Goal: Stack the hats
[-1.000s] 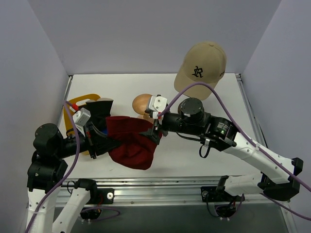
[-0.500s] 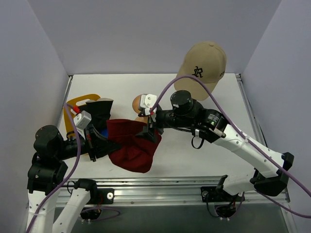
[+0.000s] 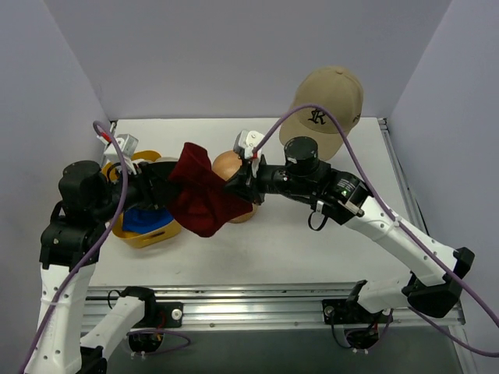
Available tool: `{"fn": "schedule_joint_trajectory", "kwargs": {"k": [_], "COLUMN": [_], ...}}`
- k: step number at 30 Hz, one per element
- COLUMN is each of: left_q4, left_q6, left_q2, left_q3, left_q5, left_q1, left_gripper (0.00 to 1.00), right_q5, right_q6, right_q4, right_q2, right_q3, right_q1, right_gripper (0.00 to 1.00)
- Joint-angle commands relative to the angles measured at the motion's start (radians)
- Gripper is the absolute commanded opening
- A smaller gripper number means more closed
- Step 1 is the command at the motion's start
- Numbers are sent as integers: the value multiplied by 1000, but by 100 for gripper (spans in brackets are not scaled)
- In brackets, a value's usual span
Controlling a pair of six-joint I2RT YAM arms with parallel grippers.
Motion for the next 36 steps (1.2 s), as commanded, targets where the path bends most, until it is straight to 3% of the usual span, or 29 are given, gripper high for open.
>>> {"fn": "schedule_joint_trajectory", "kwargs": {"k": [1, 7, 10, 14, 18, 26, 31, 36], "left_q4": [-65, -69, -43, -11, 67, 136, 207, 202], "left_q6": [-30, -79, -77, -86, -132, -206, -234, -257], "left_q2": [37, 16, -15, -27, -20, 31, 56, -15], "left_q3": [79, 76, 50, 7, -57, -102, -142, -134], "left_q5": [-318, -574, -522, -311, -219, -202, -143, -215], "left_q1": [2, 2, 2, 2, 2, 2, 2, 2], "left_gripper": [54, 68, 71, 72, 72, 72, 66, 64], "right_q5": [17, -47, -50, -61, -58, -52, -55, -27], "right_q6": [129, 141, 187, 235, 239, 282, 292, 247], "right_q4": [104, 113, 149, 219, 241, 321, 342, 301], "right_q2": [77, 186, 192, 197, 207, 203, 197, 201], "right_q3": [87, 183, 200, 214, 211, 149, 128, 122], "right_q1": [-27, -29, -35, -55, -56, -56, -55, -55], "right_gripper": [0, 0, 0, 0, 0, 0, 0, 0]}}
